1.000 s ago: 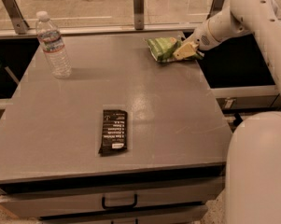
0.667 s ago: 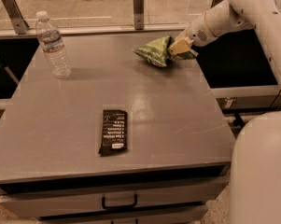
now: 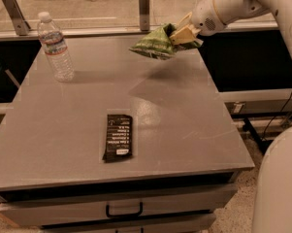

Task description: Move green jalapeno chip bag near rxbar chocolate

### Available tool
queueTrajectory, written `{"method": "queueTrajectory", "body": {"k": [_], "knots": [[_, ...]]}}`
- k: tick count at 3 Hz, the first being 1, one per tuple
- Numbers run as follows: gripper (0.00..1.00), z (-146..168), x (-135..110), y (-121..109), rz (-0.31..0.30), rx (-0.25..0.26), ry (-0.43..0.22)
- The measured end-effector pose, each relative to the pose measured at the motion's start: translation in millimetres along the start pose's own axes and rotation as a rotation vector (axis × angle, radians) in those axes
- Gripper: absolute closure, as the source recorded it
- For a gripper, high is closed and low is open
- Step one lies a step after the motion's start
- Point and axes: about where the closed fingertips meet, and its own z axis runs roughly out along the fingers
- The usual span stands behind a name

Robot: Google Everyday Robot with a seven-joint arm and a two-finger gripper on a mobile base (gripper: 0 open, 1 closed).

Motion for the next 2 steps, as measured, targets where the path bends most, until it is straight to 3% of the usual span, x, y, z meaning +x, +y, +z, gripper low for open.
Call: {"method": "queueTrajectory", "body": {"k": [1, 2], "knots": [[1.00, 16.0, -12.4, -4.6, -0.023, 0.009, -0.026], [1.00, 47.7, -38.4, -9.2, -0.089, 0.016, -0.047]]}}
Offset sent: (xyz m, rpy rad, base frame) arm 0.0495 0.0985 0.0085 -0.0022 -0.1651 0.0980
